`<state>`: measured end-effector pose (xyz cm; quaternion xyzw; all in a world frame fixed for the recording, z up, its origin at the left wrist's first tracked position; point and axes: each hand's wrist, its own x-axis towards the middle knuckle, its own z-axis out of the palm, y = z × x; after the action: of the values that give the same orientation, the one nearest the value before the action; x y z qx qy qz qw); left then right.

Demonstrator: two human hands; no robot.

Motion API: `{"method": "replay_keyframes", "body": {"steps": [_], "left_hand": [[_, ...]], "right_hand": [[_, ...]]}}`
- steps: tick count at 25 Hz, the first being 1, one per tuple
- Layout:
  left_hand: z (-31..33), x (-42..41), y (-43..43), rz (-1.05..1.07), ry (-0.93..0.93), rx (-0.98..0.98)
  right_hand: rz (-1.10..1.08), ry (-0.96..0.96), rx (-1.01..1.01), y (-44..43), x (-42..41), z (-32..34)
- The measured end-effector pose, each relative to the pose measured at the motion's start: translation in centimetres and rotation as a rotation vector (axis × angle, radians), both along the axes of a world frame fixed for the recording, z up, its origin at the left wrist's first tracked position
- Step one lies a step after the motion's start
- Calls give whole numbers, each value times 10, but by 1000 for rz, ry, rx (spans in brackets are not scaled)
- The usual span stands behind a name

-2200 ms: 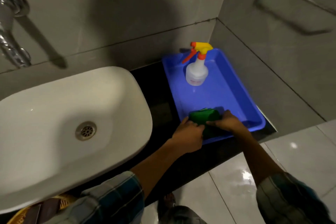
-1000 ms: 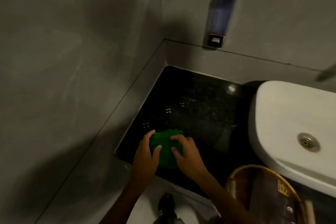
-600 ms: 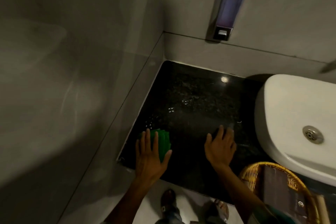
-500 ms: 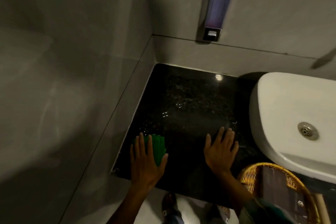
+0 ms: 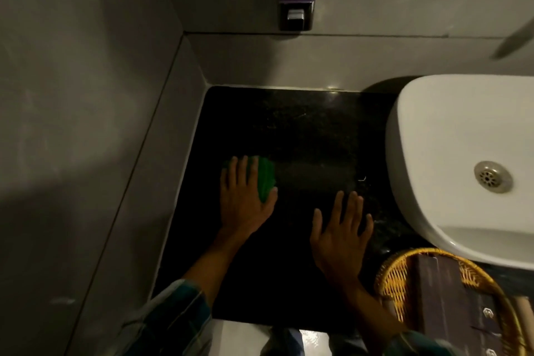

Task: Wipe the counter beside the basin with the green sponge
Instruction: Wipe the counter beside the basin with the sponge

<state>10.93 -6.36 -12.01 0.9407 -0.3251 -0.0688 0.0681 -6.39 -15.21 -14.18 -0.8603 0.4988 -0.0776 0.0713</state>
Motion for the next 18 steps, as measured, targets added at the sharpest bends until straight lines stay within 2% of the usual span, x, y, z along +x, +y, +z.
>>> {"method": "replay_keyframes", "body": {"steps": [2, 4, 7, 9, 11, 14, 16, 18], "left_hand": [[-5, -30, 25, -103, 4, 4], [-9, -41, 57, -117, 19, -47], [-9, 1, 61, -3, -10, -57], [-6, 41, 31, 100, -1, -41], [4, 71, 2, 110, 31, -24], [8, 77, -38, 1, 13, 27], [6, 54, -56, -88, -56, 31], [-3, 11, -76, -214, -39, 23]], "right_hand": [[0, -10, -3, 0, -2, 2], [-9, -13, 12, 1, -1, 2], [-2, -18, 9, 0, -2, 1], [-5, -10, 11, -2, -1, 0], [-21, -8, -9, 4, 3, 6], [-11, -12, -9, 8, 2, 6], [-12, -2, -21, -1, 3, 5], [-67, 6, 18, -19, 3, -1]]}}
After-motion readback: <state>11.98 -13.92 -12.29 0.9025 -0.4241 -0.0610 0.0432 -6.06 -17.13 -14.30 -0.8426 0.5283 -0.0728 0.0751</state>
